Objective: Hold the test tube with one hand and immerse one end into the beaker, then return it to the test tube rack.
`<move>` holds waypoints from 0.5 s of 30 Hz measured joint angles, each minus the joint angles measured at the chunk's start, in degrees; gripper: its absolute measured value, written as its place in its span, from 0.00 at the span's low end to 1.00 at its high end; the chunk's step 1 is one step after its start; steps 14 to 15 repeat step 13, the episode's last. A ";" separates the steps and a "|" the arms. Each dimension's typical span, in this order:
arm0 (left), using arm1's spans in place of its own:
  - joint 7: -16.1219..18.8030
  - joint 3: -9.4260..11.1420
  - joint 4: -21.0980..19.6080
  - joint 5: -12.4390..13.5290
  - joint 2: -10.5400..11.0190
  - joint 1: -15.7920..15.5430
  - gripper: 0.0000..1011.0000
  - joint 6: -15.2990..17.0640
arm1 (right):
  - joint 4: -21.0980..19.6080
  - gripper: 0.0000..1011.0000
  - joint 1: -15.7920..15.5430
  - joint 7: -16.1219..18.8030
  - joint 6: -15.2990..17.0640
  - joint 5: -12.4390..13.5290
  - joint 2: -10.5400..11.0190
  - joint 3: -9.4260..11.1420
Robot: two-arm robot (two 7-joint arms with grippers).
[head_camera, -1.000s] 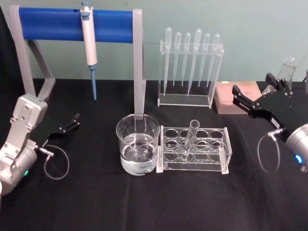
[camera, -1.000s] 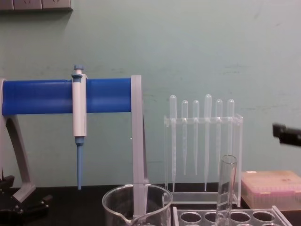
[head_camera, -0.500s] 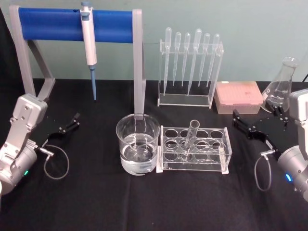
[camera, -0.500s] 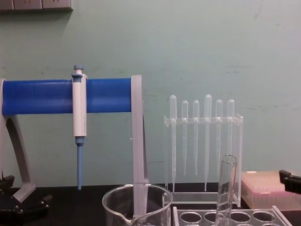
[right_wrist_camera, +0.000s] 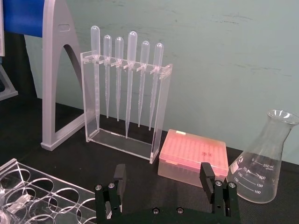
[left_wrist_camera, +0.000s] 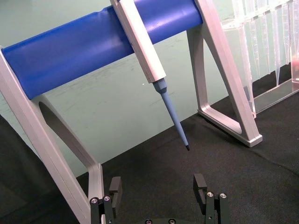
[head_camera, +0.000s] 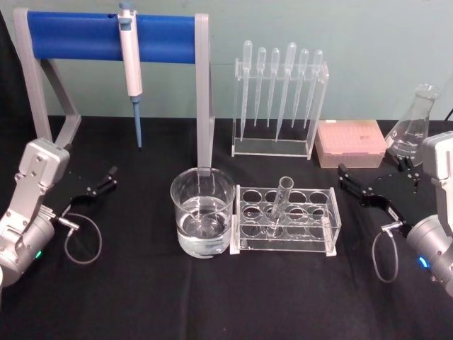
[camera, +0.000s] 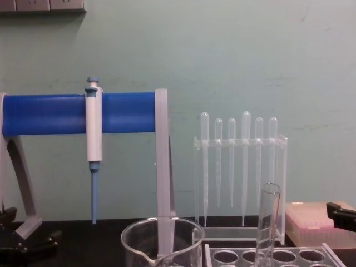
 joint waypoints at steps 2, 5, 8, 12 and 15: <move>0.00 0.00 0.00 0.00 0.00 0.00 0.99 0.00 | -0.04 0.99 -0.01 -0.05 0.01 0.01 0.00 0.00; 0.00 0.00 0.00 0.00 0.00 0.00 0.99 0.00 | -0.06 0.99 -0.02 -0.10 0.03 0.01 0.00 0.00; 0.00 0.00 0.00 0.00 0.00 0.00 0.99 0.00 | -0.09 0.99 -0.02 -0.15 0.06 0.01 0.00 0.00; 0.00 0.00 0.00 0.00 0.00 0.00 0.99 0.00 | -0.11 0.99 -0.03 -0.24 0.08 0.01 0.00 0.00; 0.00 0.00 0.00 0.00 0.00 0.00 0.99 0.00 | -0.12 0.99 -0.03 -0.25 0.09 0.01 0.00 0.00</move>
